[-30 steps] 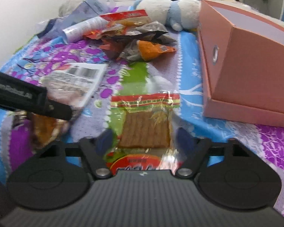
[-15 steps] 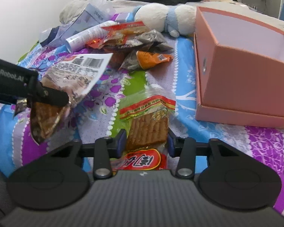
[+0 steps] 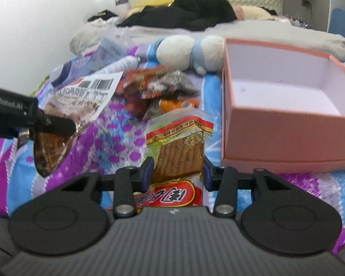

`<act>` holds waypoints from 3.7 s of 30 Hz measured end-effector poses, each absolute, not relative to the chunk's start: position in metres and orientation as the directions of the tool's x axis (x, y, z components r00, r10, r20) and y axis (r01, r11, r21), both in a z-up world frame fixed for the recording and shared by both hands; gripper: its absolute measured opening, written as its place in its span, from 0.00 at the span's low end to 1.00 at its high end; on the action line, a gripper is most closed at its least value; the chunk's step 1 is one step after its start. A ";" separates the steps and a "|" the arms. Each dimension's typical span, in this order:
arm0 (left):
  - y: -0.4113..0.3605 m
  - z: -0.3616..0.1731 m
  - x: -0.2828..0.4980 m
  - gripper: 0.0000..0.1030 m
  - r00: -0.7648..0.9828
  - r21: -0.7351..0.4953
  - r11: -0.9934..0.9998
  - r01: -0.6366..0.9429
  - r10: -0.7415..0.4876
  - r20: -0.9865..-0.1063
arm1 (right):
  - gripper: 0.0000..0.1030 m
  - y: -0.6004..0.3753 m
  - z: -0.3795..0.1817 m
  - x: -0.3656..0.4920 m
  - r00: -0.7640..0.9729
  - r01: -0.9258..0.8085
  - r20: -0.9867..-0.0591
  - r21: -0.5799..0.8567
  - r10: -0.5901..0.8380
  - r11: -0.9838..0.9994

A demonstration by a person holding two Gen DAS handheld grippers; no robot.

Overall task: Organize snacks
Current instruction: 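Carry both packets over the pink box with both grippers, then open both grippers to drop the packets into the pink box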

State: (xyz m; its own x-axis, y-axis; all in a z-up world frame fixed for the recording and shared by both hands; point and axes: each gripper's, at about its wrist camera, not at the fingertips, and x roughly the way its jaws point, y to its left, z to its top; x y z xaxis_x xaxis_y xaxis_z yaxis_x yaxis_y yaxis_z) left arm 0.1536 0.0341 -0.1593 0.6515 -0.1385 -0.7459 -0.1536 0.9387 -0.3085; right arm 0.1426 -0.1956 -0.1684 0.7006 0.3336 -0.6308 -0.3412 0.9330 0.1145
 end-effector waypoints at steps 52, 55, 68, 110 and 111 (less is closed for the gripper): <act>-0.154 -0.156 0.382 0.50 0.559 -0.297 0.934 0.199 -0.357 -0.748 | 0.44 -0.353 -0.141 0.280 0.804 0.016 -0.591 0.117 0.056 0.993; -0.153 -0.166 0.394 0.50 0.532 -0.317 0.926 0.205 -0.378 -0.758 | 0.44 -0.356 -0.153 0.290 0.789 0.017 -0.611 0.134 0.069 0.991; -0.158 -0.149 0.391 0.66 0.581 -0.278 0.928 0.247 -0.371 -0.724 | 0.63 -0.358 -0.164 0.300 0.771 0.029 -0.632 0.156 0.078 0.987; -0.026 -0.048 0.151 0.66 0.755 -0.282 0.945 0.164 -0.305 -0.581 | 0.63 -0.273 -0.074 0.127 0.867 -0.182 -0.436 0.170 0.240 0.968; -0.023 -0.049 0.146 0.66 0.755 -0.284 0.945 0.161 -0.303 -0.581 | 0.63 -0.270 -0.073 0.123 0.865 -0.187 -0.438 0.169 0.244 0.968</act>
